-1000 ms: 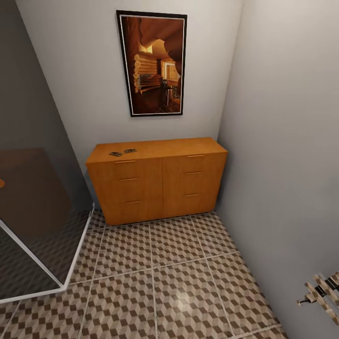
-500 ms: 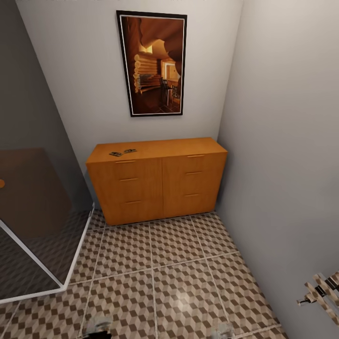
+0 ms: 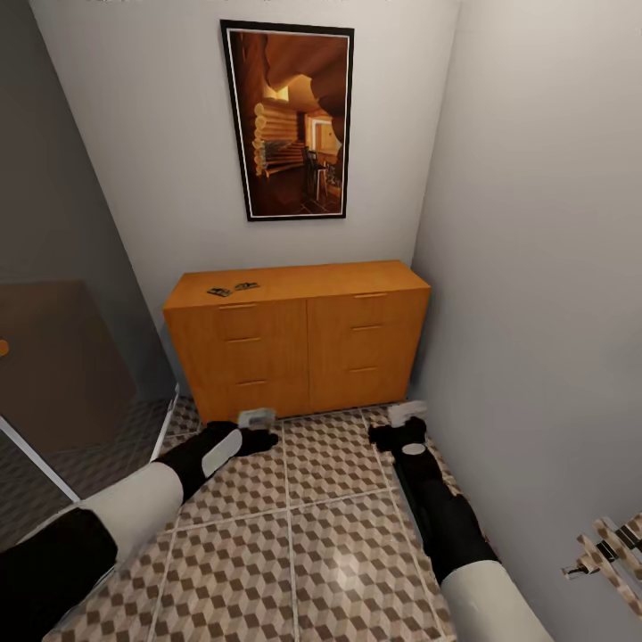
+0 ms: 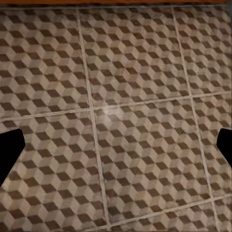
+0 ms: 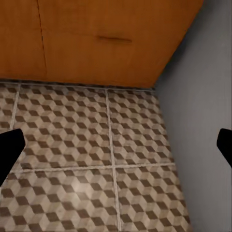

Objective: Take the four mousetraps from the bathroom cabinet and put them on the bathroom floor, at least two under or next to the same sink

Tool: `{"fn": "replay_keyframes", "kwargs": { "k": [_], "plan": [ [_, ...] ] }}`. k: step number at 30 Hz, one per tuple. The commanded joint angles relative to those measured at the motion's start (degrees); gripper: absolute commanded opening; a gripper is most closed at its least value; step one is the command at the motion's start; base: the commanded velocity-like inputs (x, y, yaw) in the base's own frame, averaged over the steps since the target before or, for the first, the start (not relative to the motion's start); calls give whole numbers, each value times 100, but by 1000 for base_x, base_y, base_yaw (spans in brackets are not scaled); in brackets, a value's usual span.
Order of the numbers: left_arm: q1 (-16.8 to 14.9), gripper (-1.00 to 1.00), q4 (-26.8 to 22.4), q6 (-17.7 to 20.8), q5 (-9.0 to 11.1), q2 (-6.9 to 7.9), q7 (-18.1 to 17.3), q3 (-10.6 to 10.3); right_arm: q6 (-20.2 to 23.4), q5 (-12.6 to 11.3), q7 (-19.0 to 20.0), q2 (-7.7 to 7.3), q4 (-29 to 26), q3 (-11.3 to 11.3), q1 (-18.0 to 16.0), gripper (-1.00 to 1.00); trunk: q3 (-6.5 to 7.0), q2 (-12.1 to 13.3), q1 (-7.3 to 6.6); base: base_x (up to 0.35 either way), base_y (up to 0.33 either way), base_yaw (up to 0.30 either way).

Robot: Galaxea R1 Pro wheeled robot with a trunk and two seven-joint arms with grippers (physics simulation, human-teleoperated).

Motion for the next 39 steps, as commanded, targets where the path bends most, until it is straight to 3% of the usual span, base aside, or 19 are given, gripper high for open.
{"fn": "replay_keyframes", "kwargs": {
  "k": [1,6,7,9,10,14,17,22,25,39],
  "plan": [
    [-18,100,-118,31,64,3,53,42,101,-83,-13,1,-8,18,-163,100,-8,-4,1,0,0,0],
    [-391,100,-549,85,46,-1,59,562,608,-886,-8,-5,3,78,-918,100,-8,-4,1,0,0,0],
    [-517,100,-699,96,39,15,61,765,821,-1223,-15,-14,4,135,-1262,100,-8,-4,1,0,0,0],
    [-608,100,-819,100,34,40,61,942,989,-1533,-16,-26,14,190,-1630,100,-8,-4,1,0,0,0],
    [-668,100,-906,102,28,73,62,1090,1102,-1797,-15,-33,33,223,-1978,100,-8,-4,1,0,0,0],
    [-736,100,-1005,90,42,228,43,1363,1259,-2334,-21,-32,135,266,-2552,100,-8,-4,1,0,0,0],
    [-753,100,-1044,90,52,335,35,1471,1299,-2635,-33,-11,342,322,-2720,100,-8,-4,1,0,0,0],
    [-745,100,-1614,302,69,425,40,1518,1329,-2798,-32,-16,713,598,-2792,100,-8,-4,1,0,0,0],
    [-717,100,-1979,495,57,481,44,1520,1353,-2824,-31,-34,629,709,-2798,100,-8,-4,1,0,0,0],
    [-679,100,-2273,641,58,545,22,1508,1338,-2844,39,-50,375,797,-2782,100,-8,-4,1,135,0,0]
  ]
}}
